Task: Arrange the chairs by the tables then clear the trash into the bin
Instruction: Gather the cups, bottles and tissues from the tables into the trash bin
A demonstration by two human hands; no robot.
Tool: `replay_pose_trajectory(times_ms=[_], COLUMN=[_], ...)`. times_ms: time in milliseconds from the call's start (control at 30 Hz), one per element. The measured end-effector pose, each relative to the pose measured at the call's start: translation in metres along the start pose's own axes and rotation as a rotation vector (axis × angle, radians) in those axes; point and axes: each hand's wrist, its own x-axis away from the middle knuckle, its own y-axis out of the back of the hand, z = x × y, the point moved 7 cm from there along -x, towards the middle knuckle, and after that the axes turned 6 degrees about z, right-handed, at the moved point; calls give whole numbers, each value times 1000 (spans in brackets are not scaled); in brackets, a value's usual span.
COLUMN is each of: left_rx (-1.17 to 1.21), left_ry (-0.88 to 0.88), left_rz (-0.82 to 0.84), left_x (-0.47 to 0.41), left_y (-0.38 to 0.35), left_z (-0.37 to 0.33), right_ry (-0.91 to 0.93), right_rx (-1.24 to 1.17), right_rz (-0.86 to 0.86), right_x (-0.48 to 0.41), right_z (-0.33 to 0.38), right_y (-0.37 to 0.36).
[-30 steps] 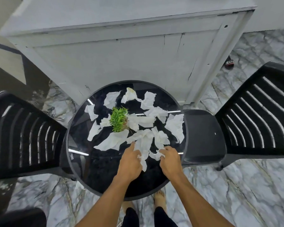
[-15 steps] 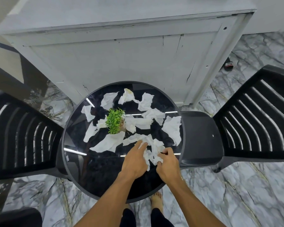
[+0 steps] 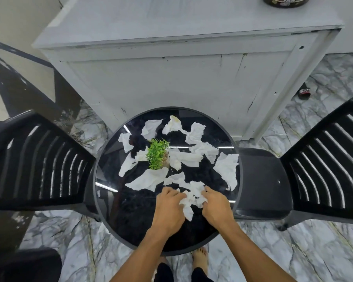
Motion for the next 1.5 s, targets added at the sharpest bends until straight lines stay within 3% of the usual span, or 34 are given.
replay_pose_trajectory(times_ms=[133, 367, 567, 667, 867, 1000, 1267, 1500], left_rx=[103, 144, 163, 136, 46, 97, 159, 223], left_ry=[18, 48, 80, 125, 125, 107, 196, 289], left_rz=[-97, 189, 150, 80, 164, 83, -51, -199], left_x=[-20, -34, -18, -23, -35, -18, 39, 52], left_y=[16, -17, -18, -5, -16, -18, 3, 51], left_z=[2, -21, -14, 0, 7, 6, 51, 109], right_ry=[-43, -55, -65, -23, 127, 81, -71, -64], right_rx=[9, 42, 132, 163, 136, 125, -328, -271], right_rz=[-8, 91, 112, 102, 36, 63, -64, 44], right_x=[2, 10, 0, -4, -4, -6, -9, -7], right_z=[-8, -18, -14, -12, -5, 0, 27, 81], right_y=[-4, -2, -4, -11, -13, -13, -21, -52])
